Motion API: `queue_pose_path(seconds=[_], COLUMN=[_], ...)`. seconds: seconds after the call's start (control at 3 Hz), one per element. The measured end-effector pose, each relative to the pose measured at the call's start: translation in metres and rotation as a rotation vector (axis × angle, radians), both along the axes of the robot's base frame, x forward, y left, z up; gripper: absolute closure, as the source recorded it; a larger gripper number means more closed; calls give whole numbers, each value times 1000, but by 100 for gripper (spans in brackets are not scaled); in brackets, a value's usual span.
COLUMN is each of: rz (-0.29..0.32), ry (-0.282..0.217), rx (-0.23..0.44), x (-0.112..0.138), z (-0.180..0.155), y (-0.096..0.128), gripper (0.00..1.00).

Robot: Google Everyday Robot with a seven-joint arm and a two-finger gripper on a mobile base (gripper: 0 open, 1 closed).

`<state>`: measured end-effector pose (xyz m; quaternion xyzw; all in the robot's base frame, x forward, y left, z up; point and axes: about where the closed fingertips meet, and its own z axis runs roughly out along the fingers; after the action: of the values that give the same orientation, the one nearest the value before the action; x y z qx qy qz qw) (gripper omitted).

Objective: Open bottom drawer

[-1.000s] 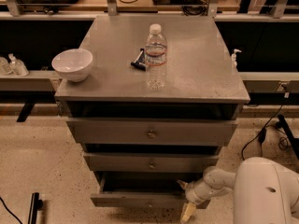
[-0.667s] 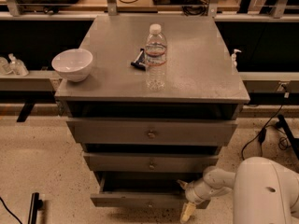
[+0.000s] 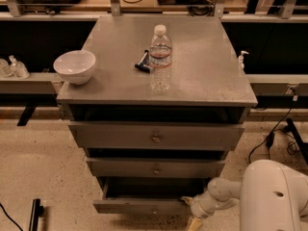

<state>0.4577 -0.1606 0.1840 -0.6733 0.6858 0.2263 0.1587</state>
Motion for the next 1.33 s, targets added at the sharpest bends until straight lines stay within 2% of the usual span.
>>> queue_pose_path(seconds=[0.33,0.67,1.33], rz=[32,46,46], ry=[27,33,33], rx=[-7,-10,-10], x=[-19,-24,-24], z=[0,2,2], y=[4,6,6], gripper=[41,50,79])
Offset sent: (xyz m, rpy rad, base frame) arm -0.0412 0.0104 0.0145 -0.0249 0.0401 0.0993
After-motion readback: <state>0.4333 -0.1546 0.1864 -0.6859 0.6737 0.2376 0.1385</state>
